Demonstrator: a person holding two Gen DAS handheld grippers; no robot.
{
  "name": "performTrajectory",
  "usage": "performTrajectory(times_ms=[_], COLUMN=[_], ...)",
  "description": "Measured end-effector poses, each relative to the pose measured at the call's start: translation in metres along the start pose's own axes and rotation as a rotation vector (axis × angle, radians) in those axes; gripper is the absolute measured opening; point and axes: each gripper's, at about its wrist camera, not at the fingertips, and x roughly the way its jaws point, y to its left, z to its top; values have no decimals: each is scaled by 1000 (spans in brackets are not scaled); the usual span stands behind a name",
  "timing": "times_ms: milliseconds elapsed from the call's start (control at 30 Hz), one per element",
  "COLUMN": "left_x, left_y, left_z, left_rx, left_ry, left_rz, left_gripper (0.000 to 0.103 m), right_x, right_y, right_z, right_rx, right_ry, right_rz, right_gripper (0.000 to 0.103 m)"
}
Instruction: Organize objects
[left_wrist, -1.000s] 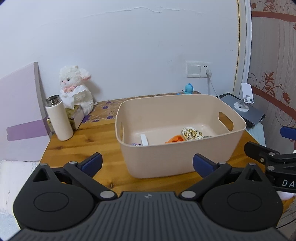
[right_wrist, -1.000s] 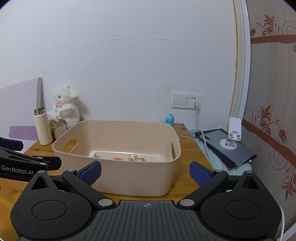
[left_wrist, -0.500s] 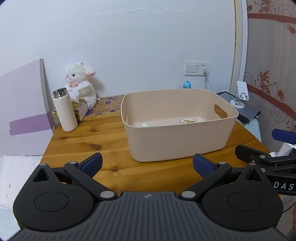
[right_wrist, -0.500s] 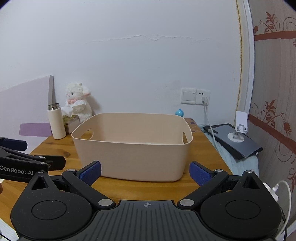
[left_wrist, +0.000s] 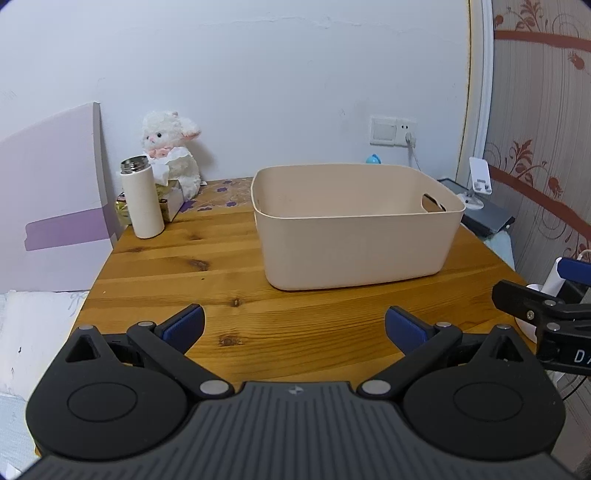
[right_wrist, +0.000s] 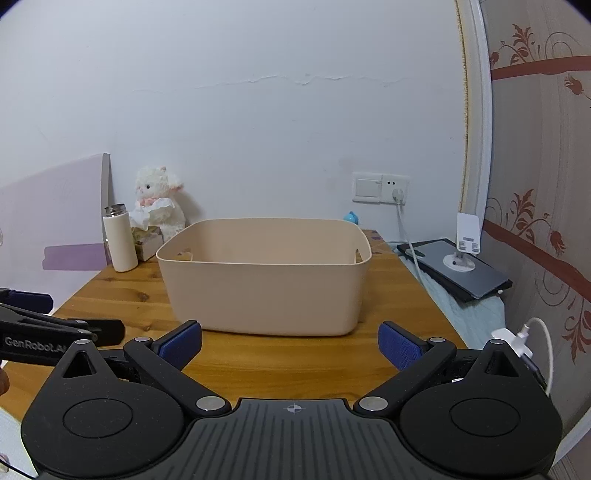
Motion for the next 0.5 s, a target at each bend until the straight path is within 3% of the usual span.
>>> performTrajectory(times_ms=[500], left_x=[-31], left_y=[2], left_z=[-7], left_rx=[-1], left_ry=[-1], left_rz=[14], left_gripper=[103], right_x=[-24], right_y=[0], right_z=[-7], right_rx=[-14], right_ry=[-20], right_rz=[-6], right_gripper=[103])
